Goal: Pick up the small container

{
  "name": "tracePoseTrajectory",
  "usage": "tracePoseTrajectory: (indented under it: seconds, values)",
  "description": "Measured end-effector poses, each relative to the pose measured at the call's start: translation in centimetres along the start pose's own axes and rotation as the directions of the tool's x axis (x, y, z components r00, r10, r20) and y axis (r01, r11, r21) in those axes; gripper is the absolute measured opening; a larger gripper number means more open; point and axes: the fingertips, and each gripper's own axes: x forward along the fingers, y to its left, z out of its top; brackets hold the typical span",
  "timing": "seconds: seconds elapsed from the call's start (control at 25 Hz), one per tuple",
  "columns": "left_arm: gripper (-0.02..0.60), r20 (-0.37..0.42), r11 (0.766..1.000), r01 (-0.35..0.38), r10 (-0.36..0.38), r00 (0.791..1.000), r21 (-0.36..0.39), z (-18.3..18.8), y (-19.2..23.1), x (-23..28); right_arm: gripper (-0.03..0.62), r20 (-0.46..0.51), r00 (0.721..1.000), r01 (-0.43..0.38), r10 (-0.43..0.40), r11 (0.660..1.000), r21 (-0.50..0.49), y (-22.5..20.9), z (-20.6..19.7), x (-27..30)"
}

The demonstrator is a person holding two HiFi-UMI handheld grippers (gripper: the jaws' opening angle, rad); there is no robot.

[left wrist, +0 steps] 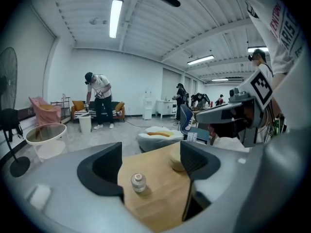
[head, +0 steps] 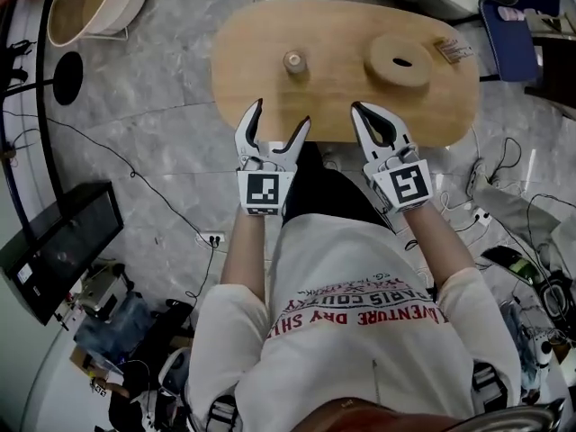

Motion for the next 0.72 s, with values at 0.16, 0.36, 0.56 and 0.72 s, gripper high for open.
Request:
tracePoseTrajectory:
  seconds: [0.16, 0.36, 0.56, 0.72]
  values:
    - [0.37, -0.034, 0.998, 0.044, -0.046, 0.998, -0.038, -5.2, 1.0, 4.4, -0.004, -0.029, 0.999, 0.014, -0.014, 1.0, 0.016, -1.7, -2.5, 3.4]
    - [0.427, -0.113, 0.992, 0.084, -0.095, 0.989, -0.097, -12.3, 1.4, 10.0, -0.005, -0.055, 0.997, 0.049, -0.047, 0.997, 0.052, -3.4, -5.1, 6.4]
    - [0.46, -0.169, 0.987, 0.058, -0.083, 0.982, -0.149, -17.9, 2.2, 15.0, -0.005, -0.098, 0.993, 0.075, -0.067, 0.994, 0.08, -4.8, -9.1, 7.3]
    - [0.466, -0.202, 0.99, 0.049, -0.075, 0.977, -0.129, -21.1, 3.2, 18.5, -0.005, -0.099, 0.99, 0.111, -0.102, 0.989, 0.095, -6.4, -11.0, 8.2]
